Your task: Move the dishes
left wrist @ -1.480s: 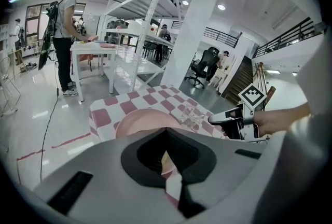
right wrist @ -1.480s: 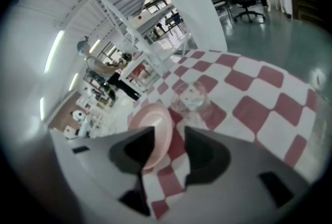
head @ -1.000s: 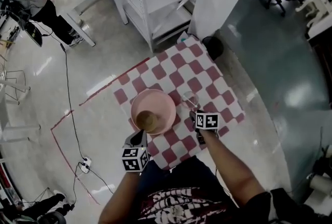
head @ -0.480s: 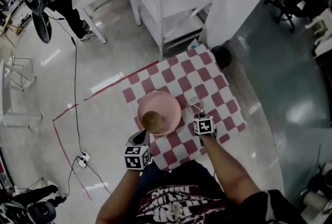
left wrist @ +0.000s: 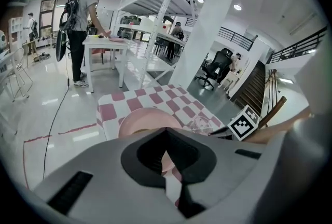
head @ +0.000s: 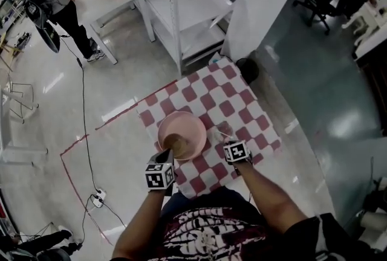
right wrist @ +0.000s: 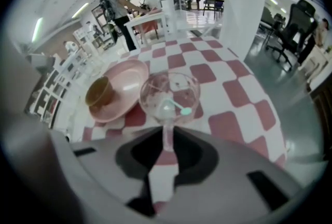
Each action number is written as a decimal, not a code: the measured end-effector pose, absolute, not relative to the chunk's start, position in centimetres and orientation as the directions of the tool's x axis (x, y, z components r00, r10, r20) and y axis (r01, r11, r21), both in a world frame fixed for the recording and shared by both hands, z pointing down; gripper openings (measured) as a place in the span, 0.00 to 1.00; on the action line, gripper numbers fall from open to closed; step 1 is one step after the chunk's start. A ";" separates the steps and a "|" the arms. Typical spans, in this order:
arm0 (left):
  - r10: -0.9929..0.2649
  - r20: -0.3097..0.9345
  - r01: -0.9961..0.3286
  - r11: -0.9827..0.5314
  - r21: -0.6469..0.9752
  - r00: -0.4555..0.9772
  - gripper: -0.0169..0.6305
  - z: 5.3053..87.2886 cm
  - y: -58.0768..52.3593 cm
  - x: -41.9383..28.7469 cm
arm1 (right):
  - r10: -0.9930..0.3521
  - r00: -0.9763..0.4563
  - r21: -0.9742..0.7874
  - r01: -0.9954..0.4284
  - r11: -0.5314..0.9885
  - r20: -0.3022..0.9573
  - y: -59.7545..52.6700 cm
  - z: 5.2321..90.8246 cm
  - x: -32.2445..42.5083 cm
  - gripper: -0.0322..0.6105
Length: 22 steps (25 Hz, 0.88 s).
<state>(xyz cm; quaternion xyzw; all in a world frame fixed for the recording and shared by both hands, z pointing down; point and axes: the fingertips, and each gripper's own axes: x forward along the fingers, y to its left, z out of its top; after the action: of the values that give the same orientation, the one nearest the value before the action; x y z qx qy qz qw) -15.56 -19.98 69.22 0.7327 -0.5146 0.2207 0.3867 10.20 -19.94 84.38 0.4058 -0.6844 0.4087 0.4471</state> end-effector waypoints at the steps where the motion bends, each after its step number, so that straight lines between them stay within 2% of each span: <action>1: -0.579 0.722 -0.923 -0.182 0.339 0.379 0.06 69.2 -20.1 -15.3 | -0.198 -0.270 -0.193 -0.921 0.337 0.942 -19.4 84.2 10.4 0.17; 8: -0.520 0.747 -0.910 -0.225 0.348 0.414 0.06 70.6 -19.4 -13.6 | -0.213 -0.252 -0.175 -0.930 0.324 0.944 -15.7 84.7 11.7 0.17; 15: -0.445 0.785 -0.899 -0.140 0.415 0.432 0.06 72.6 -19.0 -12.9 | -0.210 -0.260 -0.191 -0.935 0.300 0.942 -15.0 84.9 11.2 0.18; 18: -0.424 0.792 -0.894 -0.124 0.430 0.440 0.06 72.9 -19.1 -12.5 | -0.186 -0.268 -0.209 -0.936 0.284 0.945 -14.9 85.3 11.0 0.27; 22: -0.420 0.793 -0.892 -0.112 0.438 0.441 0.06 72.6 -19.7 -12.4 | -0.132 -0.246 -0.210 -0.947 0.242 0.960 -14.7 86.1 11.1 0.28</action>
<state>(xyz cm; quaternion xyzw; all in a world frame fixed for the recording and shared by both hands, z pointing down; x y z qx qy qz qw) -12.40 -19.73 72.57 0.7030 -0.4666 0.2481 0.4759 11.08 -14.70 86.13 0.4171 -0.6466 0.4529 0.4504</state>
